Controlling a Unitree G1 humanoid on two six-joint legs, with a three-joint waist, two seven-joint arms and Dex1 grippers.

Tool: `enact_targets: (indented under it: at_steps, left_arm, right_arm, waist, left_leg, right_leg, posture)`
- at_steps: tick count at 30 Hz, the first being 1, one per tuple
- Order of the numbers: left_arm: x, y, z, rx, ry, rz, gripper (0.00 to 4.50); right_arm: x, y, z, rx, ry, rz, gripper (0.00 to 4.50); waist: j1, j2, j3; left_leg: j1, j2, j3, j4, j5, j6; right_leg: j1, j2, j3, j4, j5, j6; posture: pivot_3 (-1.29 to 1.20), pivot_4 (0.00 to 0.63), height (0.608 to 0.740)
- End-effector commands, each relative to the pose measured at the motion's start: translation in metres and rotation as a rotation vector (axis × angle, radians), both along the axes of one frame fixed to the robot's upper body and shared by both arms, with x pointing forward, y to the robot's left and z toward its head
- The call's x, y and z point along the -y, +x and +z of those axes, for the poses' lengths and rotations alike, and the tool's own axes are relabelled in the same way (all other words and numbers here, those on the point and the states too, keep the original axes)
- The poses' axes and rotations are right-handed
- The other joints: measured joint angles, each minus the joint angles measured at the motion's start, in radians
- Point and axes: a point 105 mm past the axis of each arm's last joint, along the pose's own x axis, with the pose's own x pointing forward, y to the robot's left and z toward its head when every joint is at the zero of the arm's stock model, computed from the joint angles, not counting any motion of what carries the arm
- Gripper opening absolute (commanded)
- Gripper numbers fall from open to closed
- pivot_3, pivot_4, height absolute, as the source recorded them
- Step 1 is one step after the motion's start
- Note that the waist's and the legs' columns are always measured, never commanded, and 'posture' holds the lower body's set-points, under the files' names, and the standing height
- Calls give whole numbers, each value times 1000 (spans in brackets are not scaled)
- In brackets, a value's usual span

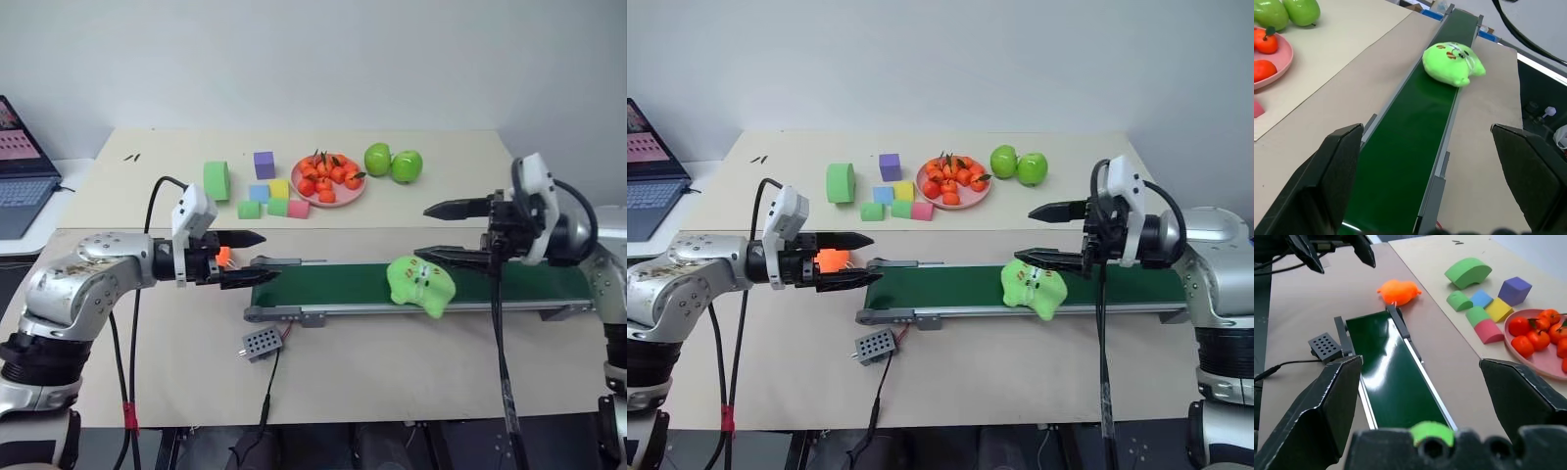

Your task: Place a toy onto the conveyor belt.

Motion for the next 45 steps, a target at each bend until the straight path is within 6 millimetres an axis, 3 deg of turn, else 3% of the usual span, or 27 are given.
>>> enact_targets:
  at_steps: [1,9,45]
  left_arm:
    - [2,5,24,103,-16,12,4462]
    - [11,14,46,176,-47,34,4462]
    - [14,18,53,194,-65,48,4462]
  right_arm:
    - [-2,-6,21,69,4,17,4500]
    - [-3,-4,18,65,11,10,4500]
    - [-5,-1,16,80,22,-12,4500]
  waist:
    - [1,0,0]
    - [1,0,0]
    - [0,0,0]
  left_leg:
    - [0,0,0,0,0,0]
    - [0,0,0,0,0,0]
    - [0,0,0,0,0,0]
  right_leg:
    - [0,0,0,0,0,0]
    - [0,0,0,0,0,0]
    - [0,0,0,0,0,0]
  posture:
    - [0,150,738]
    - [0,150,738]
    - [0,150,738]
